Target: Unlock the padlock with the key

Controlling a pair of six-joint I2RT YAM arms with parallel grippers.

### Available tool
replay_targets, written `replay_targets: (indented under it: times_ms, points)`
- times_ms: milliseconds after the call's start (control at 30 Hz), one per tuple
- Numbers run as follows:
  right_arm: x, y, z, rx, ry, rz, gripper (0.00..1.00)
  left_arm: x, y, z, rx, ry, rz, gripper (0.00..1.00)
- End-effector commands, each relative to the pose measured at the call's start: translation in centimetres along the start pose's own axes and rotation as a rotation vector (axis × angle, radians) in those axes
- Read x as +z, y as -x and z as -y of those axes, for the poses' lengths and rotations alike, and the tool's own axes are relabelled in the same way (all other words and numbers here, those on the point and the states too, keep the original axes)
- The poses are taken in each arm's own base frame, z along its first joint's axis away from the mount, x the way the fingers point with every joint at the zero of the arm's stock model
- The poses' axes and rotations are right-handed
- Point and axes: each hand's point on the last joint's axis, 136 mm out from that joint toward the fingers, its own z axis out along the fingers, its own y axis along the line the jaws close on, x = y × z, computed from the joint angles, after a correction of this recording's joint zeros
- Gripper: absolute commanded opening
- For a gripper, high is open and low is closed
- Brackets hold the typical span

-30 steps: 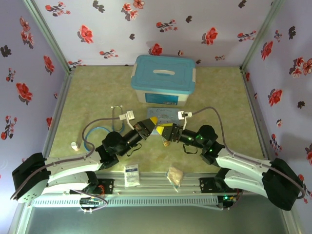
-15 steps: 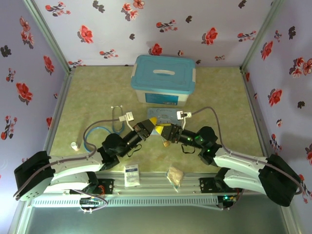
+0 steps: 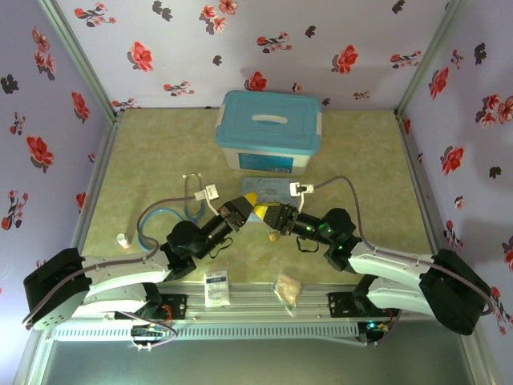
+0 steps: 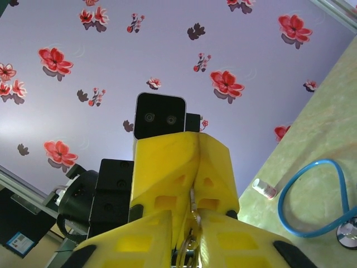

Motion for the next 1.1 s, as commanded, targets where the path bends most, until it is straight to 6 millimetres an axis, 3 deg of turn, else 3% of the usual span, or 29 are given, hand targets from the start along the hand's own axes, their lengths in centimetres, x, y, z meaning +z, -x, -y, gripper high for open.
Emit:
replay_targets:
  times_ms: [0, 367, 533, 667, 800, 1067]
  points:
    - [-0.4, 0.4, -0.8, -0.028, 0.012, 0.025, 0.13, -0.5, 0.8, 0.1, -0.018, -0.01, 0.047, 0.0]
    - [-0.6, 0.3, 0.0, -0.033, -0.037, 0.019, 0.0, -0.6, 0.4, -1.1, -0.027, 0.026, 0.043, 0.0]
    - [-1.5, -0.6, 2.4, -0.034, -0.188, -0.024, 0.0, -0.8, 0.2, -2.3, 0.027, 0.116, 0.018, 0.49]
    - [-3.1, -1.4, 4.3, -0.049, -0.328, -0.062, 0.0, -1.2, 0.0, -4.0, 0.1, 0.291, -0.038, 0.62]
    - [-5.4, -1.8, 6.8, -0.055, -0.512, -0.106, 0.0, -1.7, -0.8, -6.3, 0.201, 0.483, -0.141, 0.66]
    - [-11.9, -1.6, 11.2, -0.066, -0.896, -0.121, 0.0, -2.6, -6.0, -11.9, 0.246, 0.671, -0.365, 0.6]
